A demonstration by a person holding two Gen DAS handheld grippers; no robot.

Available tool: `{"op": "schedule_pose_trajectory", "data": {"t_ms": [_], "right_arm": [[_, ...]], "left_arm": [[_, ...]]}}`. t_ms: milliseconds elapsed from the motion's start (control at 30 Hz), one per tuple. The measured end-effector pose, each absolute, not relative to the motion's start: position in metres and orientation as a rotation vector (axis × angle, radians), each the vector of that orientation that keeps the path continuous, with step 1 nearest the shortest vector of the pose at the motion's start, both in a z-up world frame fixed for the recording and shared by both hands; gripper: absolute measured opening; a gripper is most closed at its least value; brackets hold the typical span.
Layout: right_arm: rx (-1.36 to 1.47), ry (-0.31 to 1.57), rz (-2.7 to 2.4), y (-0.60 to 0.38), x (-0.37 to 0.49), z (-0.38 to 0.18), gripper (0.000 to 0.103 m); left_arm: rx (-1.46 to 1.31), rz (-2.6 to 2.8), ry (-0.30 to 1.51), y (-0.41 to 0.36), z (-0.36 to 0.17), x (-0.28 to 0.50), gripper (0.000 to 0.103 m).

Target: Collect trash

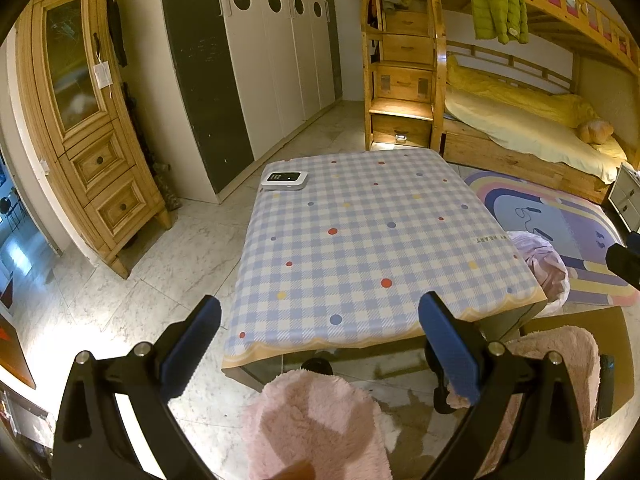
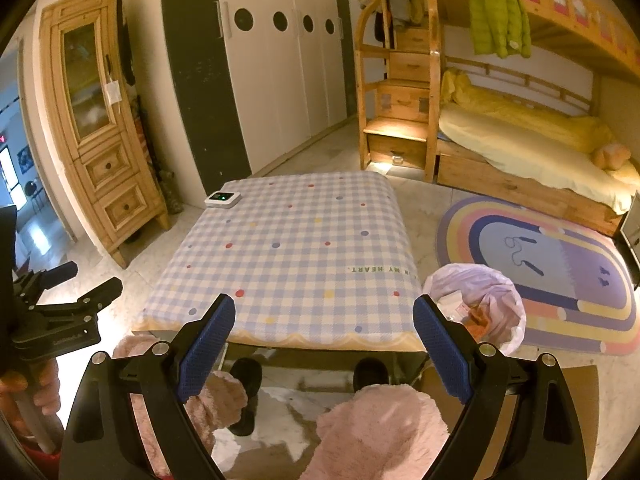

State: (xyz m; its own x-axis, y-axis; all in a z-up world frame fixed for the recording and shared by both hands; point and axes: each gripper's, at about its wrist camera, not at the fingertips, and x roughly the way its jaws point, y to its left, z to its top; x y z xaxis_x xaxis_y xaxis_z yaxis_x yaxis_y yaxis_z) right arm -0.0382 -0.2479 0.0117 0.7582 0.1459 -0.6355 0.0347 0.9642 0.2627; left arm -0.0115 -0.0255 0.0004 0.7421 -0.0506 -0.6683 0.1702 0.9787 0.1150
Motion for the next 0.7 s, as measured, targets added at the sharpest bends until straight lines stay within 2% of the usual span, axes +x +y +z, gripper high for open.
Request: {"op": "schedule_pose_trajectory", "data": {"t_ms": [700], "right_arm": [[0.27,0.713,0.065,-0.246,-0.0374,0.0105,0.09]], "left_arm": [[0.175,-0.119,0.729,-0.0306,-0.0014,-0.0123,0.096]]}}
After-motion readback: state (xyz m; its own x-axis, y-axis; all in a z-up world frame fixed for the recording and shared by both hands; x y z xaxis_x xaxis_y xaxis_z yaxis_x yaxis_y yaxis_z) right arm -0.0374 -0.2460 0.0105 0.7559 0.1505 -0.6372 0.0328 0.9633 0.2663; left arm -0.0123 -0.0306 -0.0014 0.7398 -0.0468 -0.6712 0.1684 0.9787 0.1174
